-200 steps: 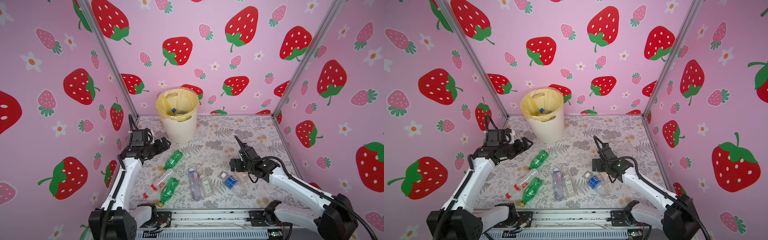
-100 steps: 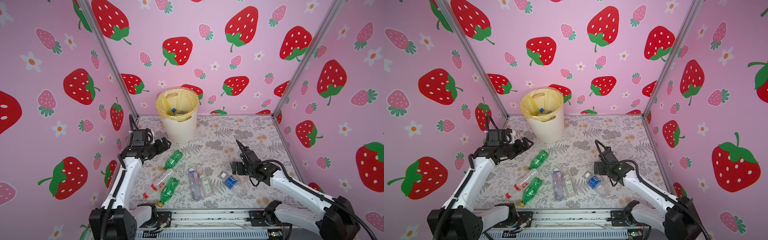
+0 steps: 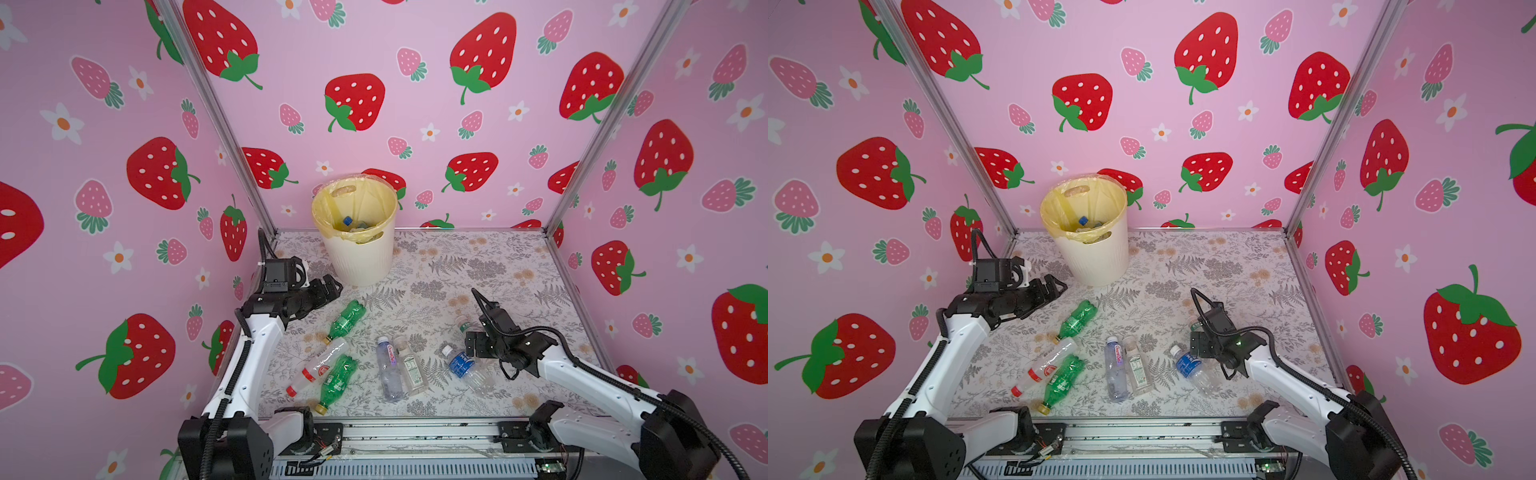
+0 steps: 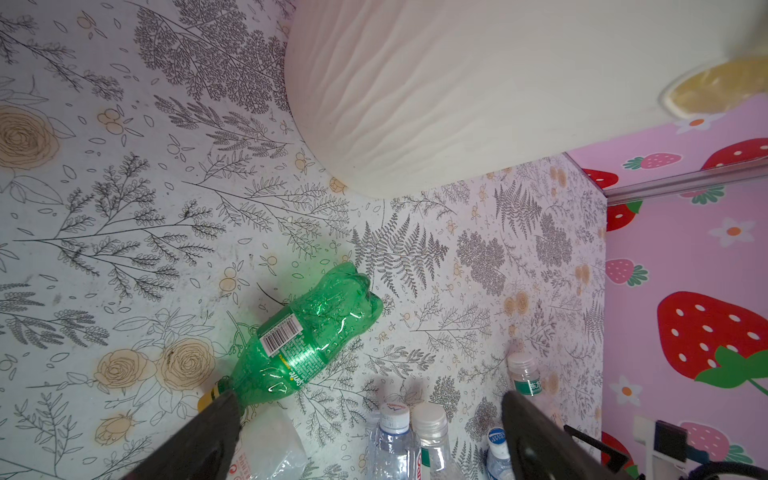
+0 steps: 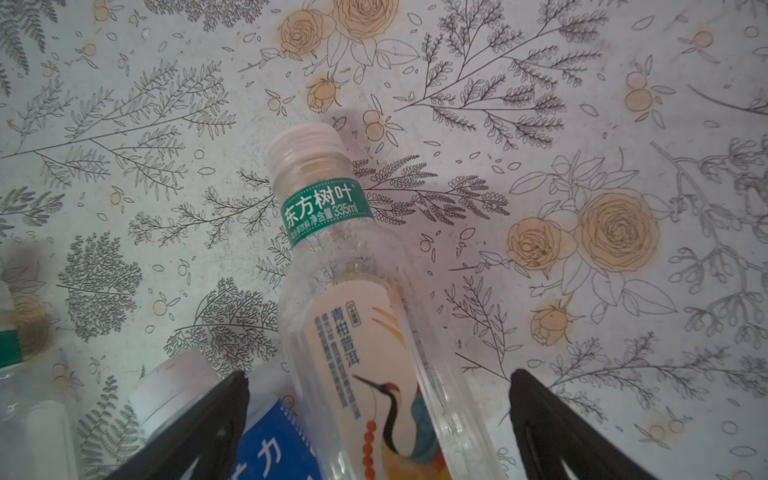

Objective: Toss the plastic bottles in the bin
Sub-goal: 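Lower the right gripper onto the green-capped clear tea bottle and close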

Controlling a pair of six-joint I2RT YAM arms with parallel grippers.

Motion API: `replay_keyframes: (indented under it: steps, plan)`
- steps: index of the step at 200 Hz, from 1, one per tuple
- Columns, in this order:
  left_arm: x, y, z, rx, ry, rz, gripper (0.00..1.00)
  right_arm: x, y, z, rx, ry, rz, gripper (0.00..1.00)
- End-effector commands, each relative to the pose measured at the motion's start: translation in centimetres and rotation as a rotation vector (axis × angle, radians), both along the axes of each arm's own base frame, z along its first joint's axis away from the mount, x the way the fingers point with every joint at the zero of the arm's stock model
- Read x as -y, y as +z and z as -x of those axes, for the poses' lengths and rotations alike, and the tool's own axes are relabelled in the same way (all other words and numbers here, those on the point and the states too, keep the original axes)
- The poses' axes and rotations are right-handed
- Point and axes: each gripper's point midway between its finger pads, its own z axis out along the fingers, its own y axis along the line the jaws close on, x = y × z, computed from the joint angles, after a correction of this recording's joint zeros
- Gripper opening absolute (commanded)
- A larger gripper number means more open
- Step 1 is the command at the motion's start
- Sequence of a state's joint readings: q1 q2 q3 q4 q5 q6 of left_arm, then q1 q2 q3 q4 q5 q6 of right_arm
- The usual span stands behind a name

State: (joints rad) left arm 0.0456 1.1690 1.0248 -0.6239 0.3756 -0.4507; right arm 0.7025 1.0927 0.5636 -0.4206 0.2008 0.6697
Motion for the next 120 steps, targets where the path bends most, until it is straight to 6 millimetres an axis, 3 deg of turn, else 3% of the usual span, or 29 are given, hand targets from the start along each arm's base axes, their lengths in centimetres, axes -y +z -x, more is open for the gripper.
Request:
replay_keyframes:
  steps: [1,71,120]
  plan:
    - [0.3,0.7,0.1,0.028,-0.009,0.012,0.99,0.4,-0.1,-0.2,0.021,-0.035,-0.006,0.99]
    - [0.3,0.7,0.1,0.026,-0.009,0.012,0.99,0.6,-1.5,-0.8,0.023,-0.032,0.032,0.98]
    - [0.4,0.7,0.1,0.027,-0.01,0.012,0.99,0.3,-2.1,-1.6,0.027,-0.02,0.05,0.88]
